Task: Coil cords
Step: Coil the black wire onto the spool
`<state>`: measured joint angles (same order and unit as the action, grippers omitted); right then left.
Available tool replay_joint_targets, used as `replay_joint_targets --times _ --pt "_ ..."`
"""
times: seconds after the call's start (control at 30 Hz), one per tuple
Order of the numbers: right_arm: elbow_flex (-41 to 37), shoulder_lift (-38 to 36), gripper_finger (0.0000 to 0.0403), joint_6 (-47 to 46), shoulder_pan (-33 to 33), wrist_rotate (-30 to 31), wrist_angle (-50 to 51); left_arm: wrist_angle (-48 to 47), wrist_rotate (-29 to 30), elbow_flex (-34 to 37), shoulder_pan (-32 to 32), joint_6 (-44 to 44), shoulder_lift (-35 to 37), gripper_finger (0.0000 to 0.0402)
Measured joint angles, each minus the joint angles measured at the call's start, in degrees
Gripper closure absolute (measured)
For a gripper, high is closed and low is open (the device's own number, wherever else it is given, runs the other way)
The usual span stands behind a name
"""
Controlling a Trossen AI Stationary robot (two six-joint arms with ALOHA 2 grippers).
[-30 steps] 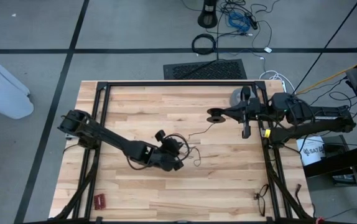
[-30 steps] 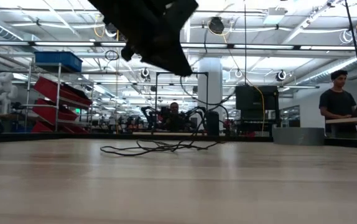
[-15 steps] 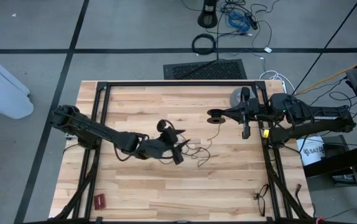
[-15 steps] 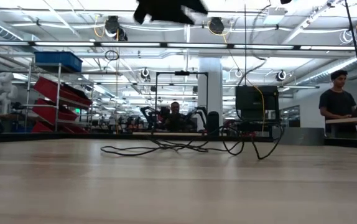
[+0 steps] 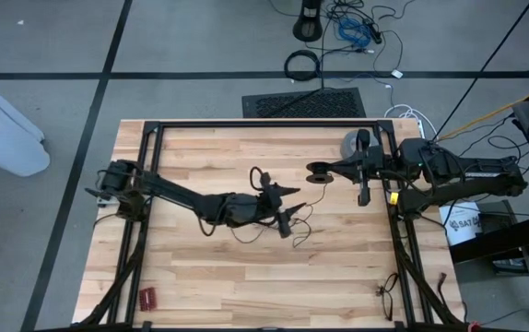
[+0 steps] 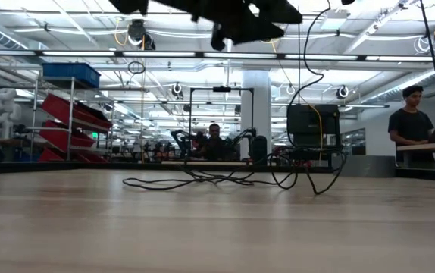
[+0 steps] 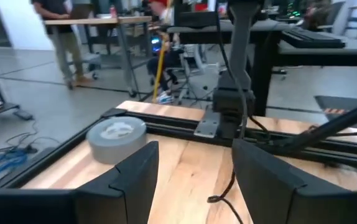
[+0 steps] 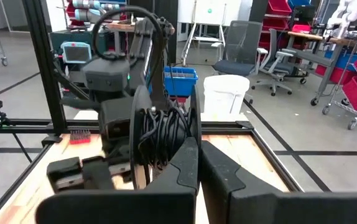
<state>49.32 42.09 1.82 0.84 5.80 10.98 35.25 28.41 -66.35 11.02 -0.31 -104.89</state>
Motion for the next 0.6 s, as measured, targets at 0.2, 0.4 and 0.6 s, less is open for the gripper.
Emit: replay_joint_targets --times 0.2,0.4,0.6 --pt "0.00 0.44 0.0403 0.57 0.00 -0.07 -0.89 5.85 -5.96 0.01 -1.03 0.73 -3.16 0.0191" --pt "0.00 1.44 0.0403 0.51 0.00 -0.35 -1.29 5.92 -7.38 0.01 -1.85 0.68 -3.20 0.0206" --pt "0.00 1.97 0.0403 -0.54 0.02 -1.70 -1.29 2.67 -8.85 0.01 -2.05 0.67 -3.20 0.0253"
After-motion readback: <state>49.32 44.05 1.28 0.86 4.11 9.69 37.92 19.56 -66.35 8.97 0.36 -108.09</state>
